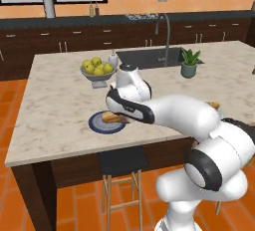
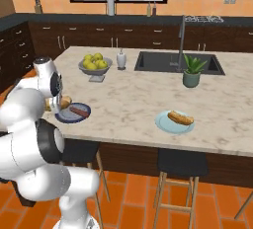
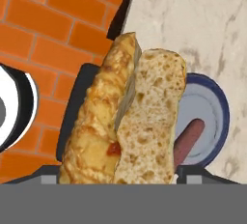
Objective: Place one bun and one sausage from the bowl on each plate.
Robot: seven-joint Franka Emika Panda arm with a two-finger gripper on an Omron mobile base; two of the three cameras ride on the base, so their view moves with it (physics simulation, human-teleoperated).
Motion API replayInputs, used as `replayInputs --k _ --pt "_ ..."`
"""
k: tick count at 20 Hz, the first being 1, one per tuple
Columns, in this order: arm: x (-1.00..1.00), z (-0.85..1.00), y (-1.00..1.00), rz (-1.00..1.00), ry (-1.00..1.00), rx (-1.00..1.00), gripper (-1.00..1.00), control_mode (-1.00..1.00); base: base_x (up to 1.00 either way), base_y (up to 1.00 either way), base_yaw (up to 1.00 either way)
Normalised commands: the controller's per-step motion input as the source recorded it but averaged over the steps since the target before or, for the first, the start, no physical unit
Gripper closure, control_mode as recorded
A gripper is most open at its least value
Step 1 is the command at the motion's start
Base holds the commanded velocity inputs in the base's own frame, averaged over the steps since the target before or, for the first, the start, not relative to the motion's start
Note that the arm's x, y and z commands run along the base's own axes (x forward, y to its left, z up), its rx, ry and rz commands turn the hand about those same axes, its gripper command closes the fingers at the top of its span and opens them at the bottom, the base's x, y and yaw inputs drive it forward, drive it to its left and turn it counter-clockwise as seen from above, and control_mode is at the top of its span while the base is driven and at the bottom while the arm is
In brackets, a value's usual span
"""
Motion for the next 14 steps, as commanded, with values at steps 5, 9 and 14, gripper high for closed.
replayInputs --k 5,9,14 --pt "0.03 -0.76 0.00 -0.09 -0.18 0.24 1.00 -1.00 0.00 0.00 0.00" --pt "0.36 -0.49 0.00 -0.03 -0.25 0.14 1.00 -1.00 0.00 0.00 0.00" --pt "0.55 -0.31 0.20 0.00 0.01 0.00 1.00 -1.00 0.00 0.00 0.00"
